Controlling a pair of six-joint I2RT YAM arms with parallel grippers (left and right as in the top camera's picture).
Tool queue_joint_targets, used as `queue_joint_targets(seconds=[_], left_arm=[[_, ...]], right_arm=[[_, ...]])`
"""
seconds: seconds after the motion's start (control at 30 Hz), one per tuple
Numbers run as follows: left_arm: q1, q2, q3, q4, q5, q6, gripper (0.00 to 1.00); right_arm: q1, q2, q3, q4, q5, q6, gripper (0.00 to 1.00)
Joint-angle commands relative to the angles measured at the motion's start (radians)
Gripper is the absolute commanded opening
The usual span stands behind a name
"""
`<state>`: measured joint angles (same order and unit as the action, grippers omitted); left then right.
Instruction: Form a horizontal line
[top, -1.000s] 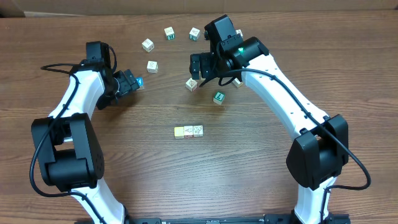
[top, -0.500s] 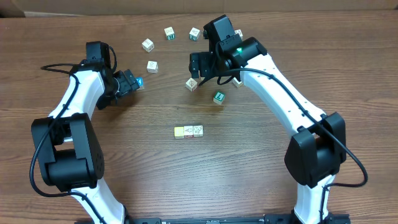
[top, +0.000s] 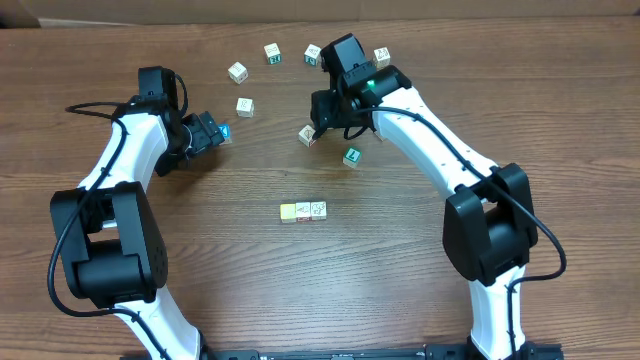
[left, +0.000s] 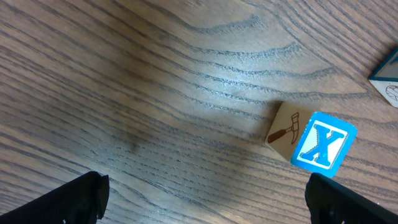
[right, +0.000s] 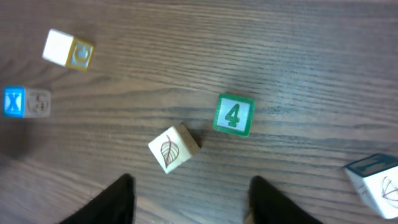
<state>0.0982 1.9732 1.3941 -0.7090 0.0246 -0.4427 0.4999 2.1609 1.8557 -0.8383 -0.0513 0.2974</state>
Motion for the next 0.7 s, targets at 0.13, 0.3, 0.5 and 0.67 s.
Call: queue_joint_targets(seconds=[0.13, 0.3, 0.5, 0.67], left_arm=[[-0.007, 0.011, 0.016, 0.003, -0.006, 0.001, 1.00], [-0.007, 0.011, 0.016, 0.003, -0.006, 0.001, 0.99], [-0.007, 0.011, 0.016, 0.003, -0.006, 0.001, 0.99], [-0.007, 0.011, 0.016, 0.003, -0.006, 0.001, 1.00]], right_arm=[[0.024, 0.058, -0.005, 0.038, 0.005, -0.020, 0.46], [0.041, 0.084, -0.005, 0.060, 0.005, -0.048, 0.45], [0.065, 0.091, -0.005, 0.085, 0.005, -0.082, 0.45], [0.075, 0.091, -0.005, 0.090, 0.005, -0.143, 0.44]])
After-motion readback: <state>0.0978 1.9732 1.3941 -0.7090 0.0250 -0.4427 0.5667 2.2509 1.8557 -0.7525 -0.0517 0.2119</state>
